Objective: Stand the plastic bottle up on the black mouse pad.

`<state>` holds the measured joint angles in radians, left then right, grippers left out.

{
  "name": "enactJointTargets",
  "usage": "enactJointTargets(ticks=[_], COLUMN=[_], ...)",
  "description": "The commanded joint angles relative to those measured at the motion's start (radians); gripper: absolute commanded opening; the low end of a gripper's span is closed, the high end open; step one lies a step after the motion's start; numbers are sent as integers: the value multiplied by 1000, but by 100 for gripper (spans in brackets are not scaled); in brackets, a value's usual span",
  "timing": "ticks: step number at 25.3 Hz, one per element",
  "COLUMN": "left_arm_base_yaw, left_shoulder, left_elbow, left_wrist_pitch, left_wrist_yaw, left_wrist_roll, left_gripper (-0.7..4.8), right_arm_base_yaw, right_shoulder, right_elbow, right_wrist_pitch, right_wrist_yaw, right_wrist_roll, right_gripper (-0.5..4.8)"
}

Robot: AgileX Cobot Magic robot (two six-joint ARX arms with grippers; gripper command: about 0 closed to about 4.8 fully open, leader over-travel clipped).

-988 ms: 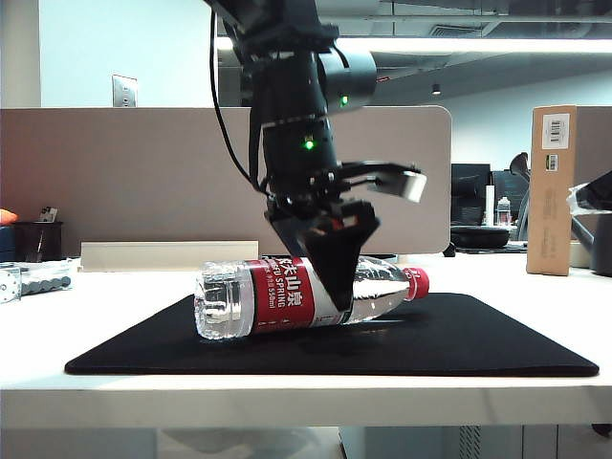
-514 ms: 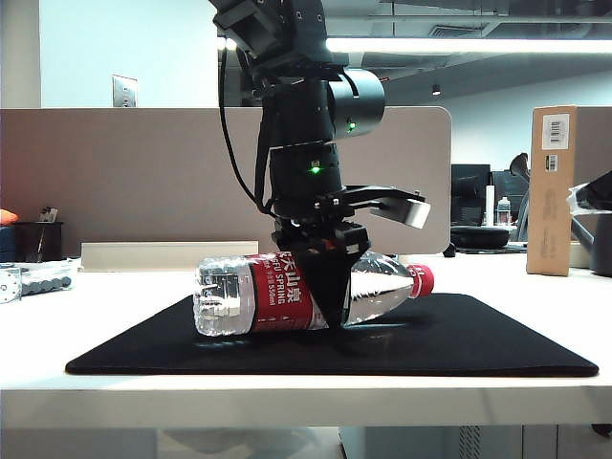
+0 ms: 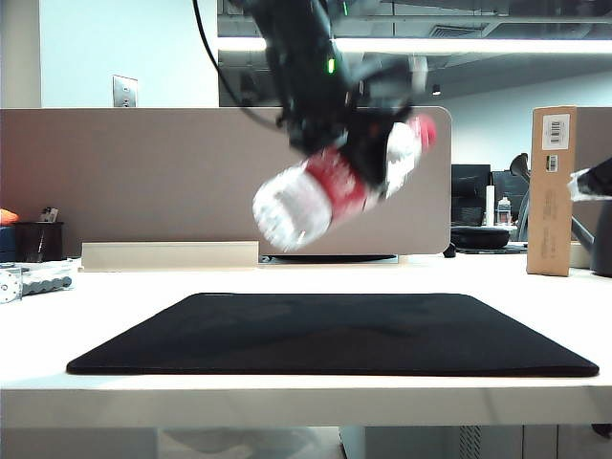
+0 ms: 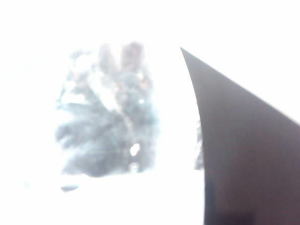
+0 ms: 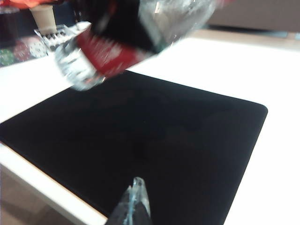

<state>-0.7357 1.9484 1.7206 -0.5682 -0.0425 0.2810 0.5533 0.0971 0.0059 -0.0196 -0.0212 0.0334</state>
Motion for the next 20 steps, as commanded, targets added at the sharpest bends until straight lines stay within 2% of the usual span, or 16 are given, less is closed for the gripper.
enactJointTargets(ticks=[1, 3, 6, 7, 11, 14, 16, 18, 20], left_arm_base_yaw=[10, 6, -14, -19, -29, -53, -74, -80, -80], left_shoulder=[-44, -56, -95, -108, -123, -121, -119, -118, -108], left_elbow=[-41, -87, -290, -375, -542, -639, -688, -720, -739], left_wrist_pitch=[222, 320, 660, 808, 1165, 1412, 1509, 1547, 1554], left_wrist_yaw=[1, 1, 2, 1, -7, -80, -143, -148, -144], left_wrist_roll=[-89, -127, -216, -265, -364, -362, -308, -270, -280], left_gripper=[-5, -5, -5, -5, -5, -5, -5, -5, -5], right_arm_base_yaw=[-1, -1, -1, -1, -1, -1, -1, -1, -1], right_shoulder=[-10, -10, -10, -10, -10, -10, -9, -9, -9], right_elbow=[-5, -5, -5, -5, -5, -5, -5, -5, -5], right_wrist_pitch=[16, 15, 16, 16, 16, 16, 16, 16, 16], right_wrist_yaw=[0, 0, 0, 0, 0, 0, 0, 0, 0], right_wrist_roll=[3, 3, 3, 3, 3, 3, 3, 3, 3], right_gripper=[-1, -1, -1, -1, -1, -1, -1, -1, -1])
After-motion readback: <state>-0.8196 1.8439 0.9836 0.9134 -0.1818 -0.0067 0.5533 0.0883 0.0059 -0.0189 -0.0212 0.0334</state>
